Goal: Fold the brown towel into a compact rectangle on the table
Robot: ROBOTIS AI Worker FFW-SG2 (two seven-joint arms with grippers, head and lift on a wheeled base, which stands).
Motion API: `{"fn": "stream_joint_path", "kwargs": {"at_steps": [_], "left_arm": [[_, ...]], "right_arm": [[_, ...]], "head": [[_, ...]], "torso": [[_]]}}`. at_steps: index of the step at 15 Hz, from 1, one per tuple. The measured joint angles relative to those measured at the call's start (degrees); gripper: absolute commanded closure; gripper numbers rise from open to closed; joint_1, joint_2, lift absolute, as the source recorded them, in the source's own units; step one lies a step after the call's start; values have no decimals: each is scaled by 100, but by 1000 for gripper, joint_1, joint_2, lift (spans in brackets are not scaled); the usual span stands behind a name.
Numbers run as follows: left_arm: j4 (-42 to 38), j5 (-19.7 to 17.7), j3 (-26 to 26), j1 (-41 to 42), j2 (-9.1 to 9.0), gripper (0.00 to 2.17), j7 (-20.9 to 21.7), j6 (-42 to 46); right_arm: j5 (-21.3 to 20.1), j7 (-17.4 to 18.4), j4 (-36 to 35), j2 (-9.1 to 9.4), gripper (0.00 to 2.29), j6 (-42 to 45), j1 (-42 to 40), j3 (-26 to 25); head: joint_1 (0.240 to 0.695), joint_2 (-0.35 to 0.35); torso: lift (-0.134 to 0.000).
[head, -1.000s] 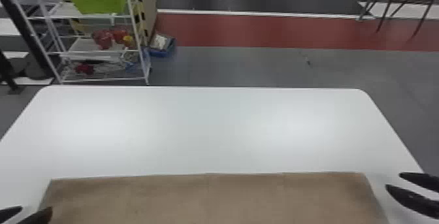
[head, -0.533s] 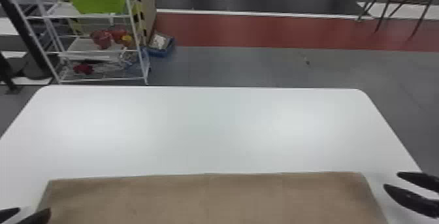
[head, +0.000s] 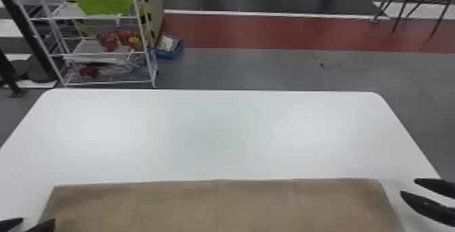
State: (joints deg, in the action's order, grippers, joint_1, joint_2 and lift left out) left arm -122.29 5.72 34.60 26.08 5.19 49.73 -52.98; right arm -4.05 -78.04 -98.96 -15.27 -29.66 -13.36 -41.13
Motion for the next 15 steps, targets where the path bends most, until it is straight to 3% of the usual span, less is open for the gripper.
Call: {"fn": "stream_joint_path", "kwargs": {"at_steps": [11,15], "left_arm": [[-109,178,-248,-84,53,458,319,-616],[-100,243,-292,-128,50,1622,310,-622]], "right_arm": [[1,0,0,-2,282,-42,58,3],[25,-8,16,-8,282,-10,70,8]], "head": [[695,-88],[695,-89]], "torso": [[-122],[-122]]}}
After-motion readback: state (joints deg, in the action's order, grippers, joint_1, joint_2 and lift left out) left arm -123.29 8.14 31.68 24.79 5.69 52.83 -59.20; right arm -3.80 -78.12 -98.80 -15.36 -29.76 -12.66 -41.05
